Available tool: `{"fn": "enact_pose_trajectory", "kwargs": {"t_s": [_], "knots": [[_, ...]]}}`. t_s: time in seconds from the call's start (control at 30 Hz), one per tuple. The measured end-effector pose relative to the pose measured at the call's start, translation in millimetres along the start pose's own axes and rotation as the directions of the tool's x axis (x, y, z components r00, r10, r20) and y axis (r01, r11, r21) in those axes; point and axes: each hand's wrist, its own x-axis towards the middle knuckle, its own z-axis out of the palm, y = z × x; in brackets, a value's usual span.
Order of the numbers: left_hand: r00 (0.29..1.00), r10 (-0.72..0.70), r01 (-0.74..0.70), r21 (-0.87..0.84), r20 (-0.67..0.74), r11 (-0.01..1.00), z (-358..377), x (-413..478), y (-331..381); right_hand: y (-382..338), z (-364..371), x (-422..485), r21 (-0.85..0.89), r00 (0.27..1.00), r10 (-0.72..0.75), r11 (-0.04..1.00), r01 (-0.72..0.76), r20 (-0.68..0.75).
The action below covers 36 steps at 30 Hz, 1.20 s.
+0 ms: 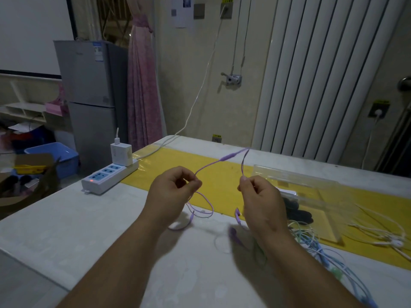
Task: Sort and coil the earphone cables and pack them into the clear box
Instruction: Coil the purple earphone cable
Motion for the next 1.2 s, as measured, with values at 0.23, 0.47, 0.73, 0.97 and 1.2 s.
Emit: {"fn": "enact_pose_trajectory", "kwargs": {"t_s": [0.23, 0.47, 0.73, 0.97, 1.2], "knots": [[0.995, -0.027, 0.043, -0.166, 0.098, 0.985, -1, -3, 8, -4, 4, -4, -0.013, 0.998, 0.013, 1.000, -0.012, 0.059], [0.993, -0.048, 0.072, -0.226, 0.111, 0.972, 1, -5, 10, -2, 9, -9, -0.058, 0.985, 0.031, 0.998, -0.022, 0.169], [0.995, -0.073, 0.087, -0.282, 0.062, 0.955, 2, -4, 10, -11, 14, -10, 0.108, 0.939, 0.111, 0.982, -0.154, 0.325], [0.998, -0.059, 0.063, -0.242, 0.028, 0.968, 4, -4, 10, -18, 18, -11, 0.253, 0.852, 0.154, 0.915, -0.314, 0.501], [0.964, -0.202, 0.134, -0.341, -0.173, 0.931, -6, 8, -3, -18, 9, -9, 0.302, 0.849, 0.147, 0.893, -0.335, 0.508]]}}
